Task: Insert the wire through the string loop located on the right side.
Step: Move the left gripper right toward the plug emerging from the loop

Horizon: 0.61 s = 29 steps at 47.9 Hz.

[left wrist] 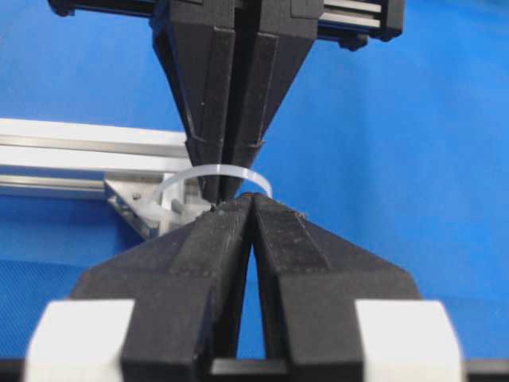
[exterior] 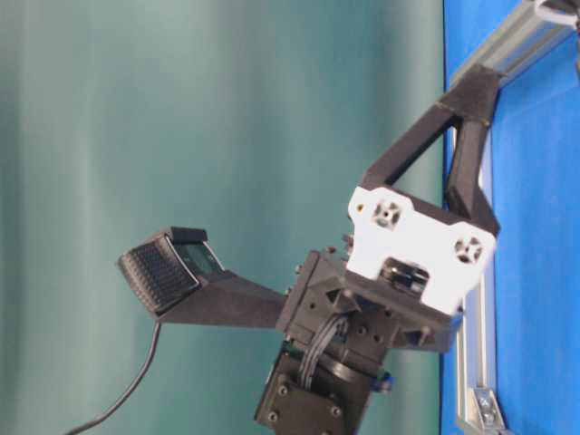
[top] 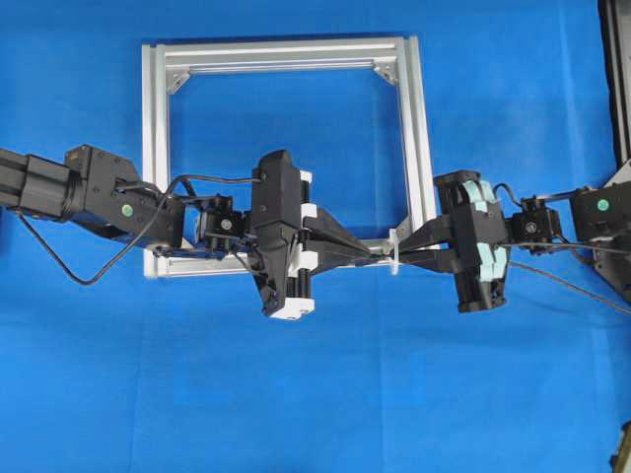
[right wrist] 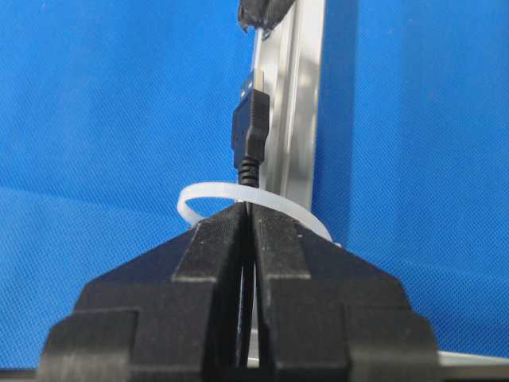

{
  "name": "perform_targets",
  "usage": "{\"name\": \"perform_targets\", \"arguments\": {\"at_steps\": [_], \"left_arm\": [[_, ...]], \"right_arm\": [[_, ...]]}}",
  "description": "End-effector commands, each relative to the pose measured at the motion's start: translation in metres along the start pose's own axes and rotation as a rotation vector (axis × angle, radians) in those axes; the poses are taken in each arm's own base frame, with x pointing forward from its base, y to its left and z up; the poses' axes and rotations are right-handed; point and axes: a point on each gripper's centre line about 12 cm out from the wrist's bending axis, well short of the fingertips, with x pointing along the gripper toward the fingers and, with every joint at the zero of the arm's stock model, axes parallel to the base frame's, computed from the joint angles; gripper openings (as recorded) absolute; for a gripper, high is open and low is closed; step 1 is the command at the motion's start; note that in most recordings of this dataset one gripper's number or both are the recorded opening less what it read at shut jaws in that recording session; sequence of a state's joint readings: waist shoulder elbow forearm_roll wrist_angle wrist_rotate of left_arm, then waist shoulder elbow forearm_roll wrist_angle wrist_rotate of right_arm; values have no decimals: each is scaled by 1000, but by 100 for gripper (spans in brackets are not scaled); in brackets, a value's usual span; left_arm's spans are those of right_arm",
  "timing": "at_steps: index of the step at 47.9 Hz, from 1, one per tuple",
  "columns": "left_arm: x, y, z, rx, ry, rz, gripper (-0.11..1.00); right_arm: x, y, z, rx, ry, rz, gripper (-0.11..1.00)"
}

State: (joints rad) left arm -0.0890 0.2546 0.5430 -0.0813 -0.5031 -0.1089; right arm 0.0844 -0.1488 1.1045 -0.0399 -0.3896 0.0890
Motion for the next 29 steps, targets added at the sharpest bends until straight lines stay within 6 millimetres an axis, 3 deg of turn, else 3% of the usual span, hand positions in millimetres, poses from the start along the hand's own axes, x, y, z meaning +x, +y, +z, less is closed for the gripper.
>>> {"name": "perform_targets", "arguments": {"at_steps": [1, 12, 15, 29], "left_arm": [[0, -1, 14, -2, -34, -4, 9], [0, -4, 13, -1, -25, -9, 77], [0, -4, 13, 2, -20, -9, 87], [1, -4, 10, 0, -14, -9, 87]], "right_arm": [[1, 0, 9, 3, -34, 0, -3], [1, 0, 9, 3, -32, 0, -3], [0, 0, 9, 3, -32, 0, -3], [1, 0, 10, 3, -34, 0, -3]]}}
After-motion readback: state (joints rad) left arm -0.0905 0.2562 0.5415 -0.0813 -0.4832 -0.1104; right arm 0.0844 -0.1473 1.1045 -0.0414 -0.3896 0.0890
